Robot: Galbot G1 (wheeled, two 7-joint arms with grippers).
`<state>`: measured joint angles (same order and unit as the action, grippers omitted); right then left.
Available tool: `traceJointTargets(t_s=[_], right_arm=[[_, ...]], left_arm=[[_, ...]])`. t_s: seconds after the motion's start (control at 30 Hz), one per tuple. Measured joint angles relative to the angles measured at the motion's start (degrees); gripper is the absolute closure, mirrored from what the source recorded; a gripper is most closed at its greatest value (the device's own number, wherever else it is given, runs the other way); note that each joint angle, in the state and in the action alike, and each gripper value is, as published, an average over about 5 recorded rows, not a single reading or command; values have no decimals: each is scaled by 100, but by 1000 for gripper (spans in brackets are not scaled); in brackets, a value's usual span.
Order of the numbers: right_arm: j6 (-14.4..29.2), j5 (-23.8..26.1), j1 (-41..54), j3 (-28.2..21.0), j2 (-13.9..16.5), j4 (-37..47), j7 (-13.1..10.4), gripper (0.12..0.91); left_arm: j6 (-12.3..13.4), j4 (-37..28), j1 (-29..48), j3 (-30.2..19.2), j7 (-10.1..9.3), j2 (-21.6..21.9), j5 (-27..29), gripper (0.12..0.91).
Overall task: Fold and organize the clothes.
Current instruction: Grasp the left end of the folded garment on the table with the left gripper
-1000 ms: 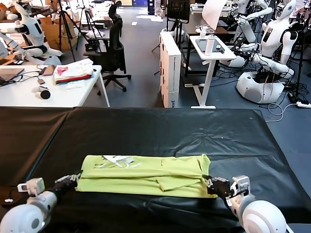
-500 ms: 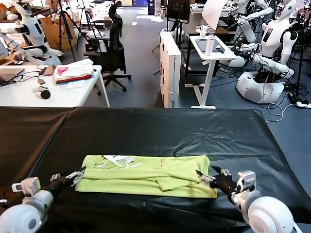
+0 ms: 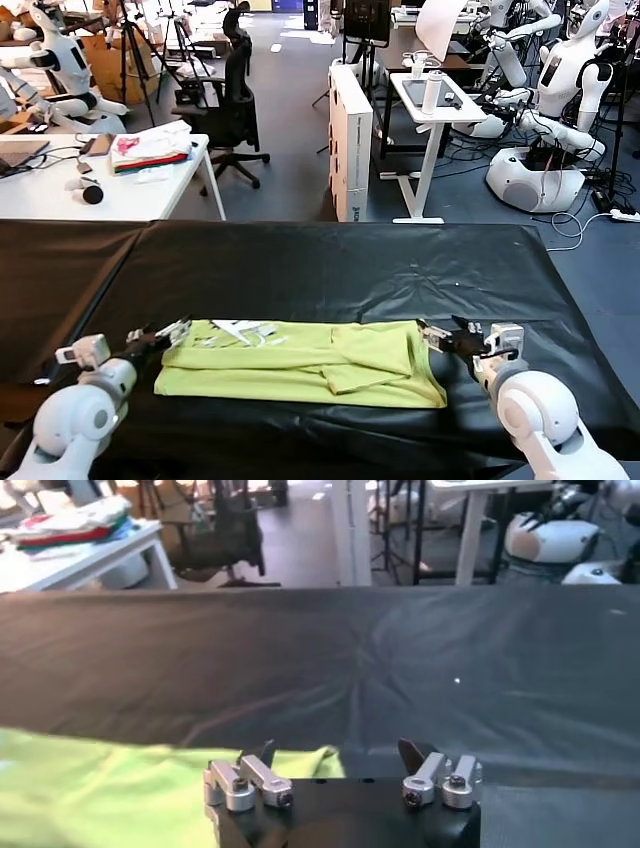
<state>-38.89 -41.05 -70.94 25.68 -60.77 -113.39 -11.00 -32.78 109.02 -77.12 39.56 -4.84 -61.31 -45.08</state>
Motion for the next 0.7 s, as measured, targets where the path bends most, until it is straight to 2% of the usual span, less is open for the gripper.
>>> traceJointTargets(t_s=[0.13, 0.2, 0.3, 0.37, 0.57, 0.63, 0.7], right_arm=[[-1, 15, 37, -74, -62, 81, 7, 148], [0, 30, 42, -97, -83, 111, 18, 203], [21, 69, 54, -111, -105, 154, 54, 301], [49, 103, 66, -121, -114, 182, 85, 369], [99, 145, 76, -147, -137, 219, 131, 733], [117, 155, 70, -149, -156, 223, 131, 825], [156, 166, 57, -148, -181, 225, 119, 878]], left_arm=[[-30, -57, -7, -35, 3, -8, 16, 123], [-40, -69, -25, -40, 8, -9, 18, 127], [-50, -71, -48, -49, 15, -18, 19, 185], [-54, -67, -58, -55, 18, -27, 19, 272], [-68, -57, -60, -65, 19, -49, 16, 632], [-72, -53, -61, -65, 19, -49, 14, 736], [-73, -53, -62, -63, 19, -47, 11, 794]])
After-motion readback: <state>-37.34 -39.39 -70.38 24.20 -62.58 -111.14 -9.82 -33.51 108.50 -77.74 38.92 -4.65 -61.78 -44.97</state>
